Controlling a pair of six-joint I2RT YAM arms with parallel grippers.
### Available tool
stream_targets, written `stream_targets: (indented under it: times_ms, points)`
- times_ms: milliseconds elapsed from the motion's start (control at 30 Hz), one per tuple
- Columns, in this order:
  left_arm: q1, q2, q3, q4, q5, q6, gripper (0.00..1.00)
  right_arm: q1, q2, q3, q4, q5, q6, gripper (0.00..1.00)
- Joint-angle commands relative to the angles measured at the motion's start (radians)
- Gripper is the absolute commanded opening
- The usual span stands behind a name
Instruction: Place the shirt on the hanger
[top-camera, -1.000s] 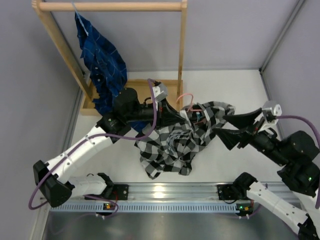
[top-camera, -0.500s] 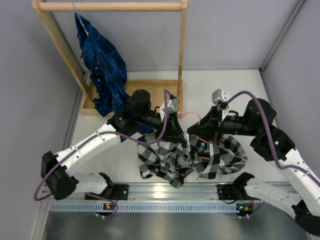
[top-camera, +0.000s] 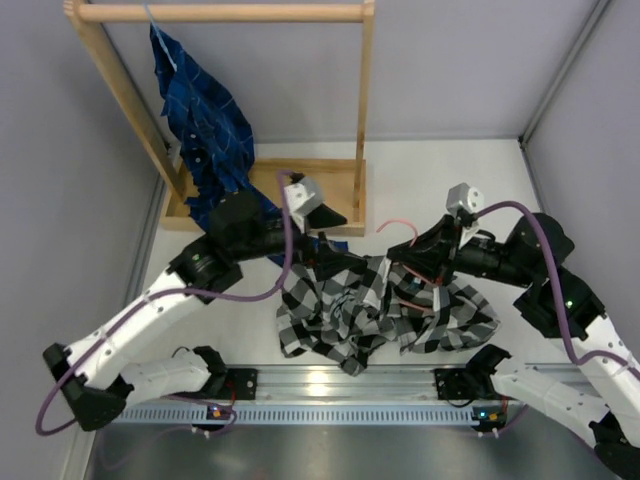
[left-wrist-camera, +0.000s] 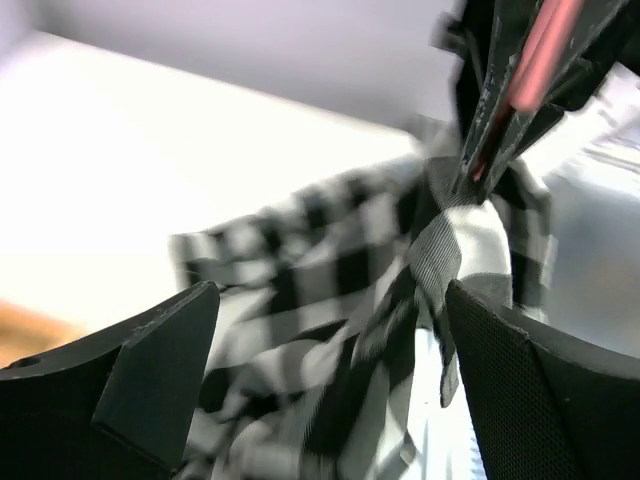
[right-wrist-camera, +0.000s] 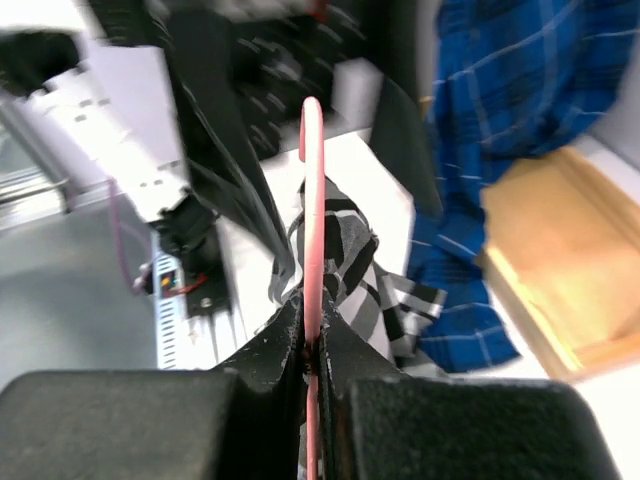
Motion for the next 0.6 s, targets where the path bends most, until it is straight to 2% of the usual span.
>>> stream_targets:
  times_ms: [0, 100, 200, 333, 433, 467, 533, 567]
  points:
    - [-0.001, -0.247, -0.110, 0.040, -0.474, 0.007, 0.98, 0.007, -0.037, 0.085, -0.006, 0.163, -0.037, 0.00]
    - [-0.001, -0.441, -0.283, 0.146, -0.519, -0.018, 0.98, 0.007, -0.038, 0.128, -0.028, 0.200, -0.049, 0.00]
    - [-0.001, -0.534, -0.385, 0.166, -0.563, -0.053, 0.98, 0.007, -0.026, 0.187, -0.058, 0.197, -0.064, 0.00]
    - [-0.001, -0.560, -0.506, 0.235, -0.683, -0.094, 0.98, 0.009, -0.014, 0.252, -0.080, 0.197, -0.061, 0.00]
    - [-0.001, -0.545, -0.580, 0.307, -0.659, -0.119, 0.98, 0.007, -0.012, 0.284, -0.088, 0.197, -0.055, 0.00]
    - [-0.001, -0.537, -0.592, 0.328, -0.609, -0.123, 0.98, 0.007, -0.008, 0.292, -0.091, 0.192, -0.054, 0.00]
    - [-0.001, -0.510, -0.612, 0.385, -0.581, -0.140, 0.90, 0.007, -0.002, 0.312, -0.106, 0.188, -0.055, 0.00]
    - [-0.001, -0.497, -0.615, 0.393, -0.588, -0.143, 0.83, 0.009, 0.000, 0.317, -0.109, 0.184, -0.054, 0.00]
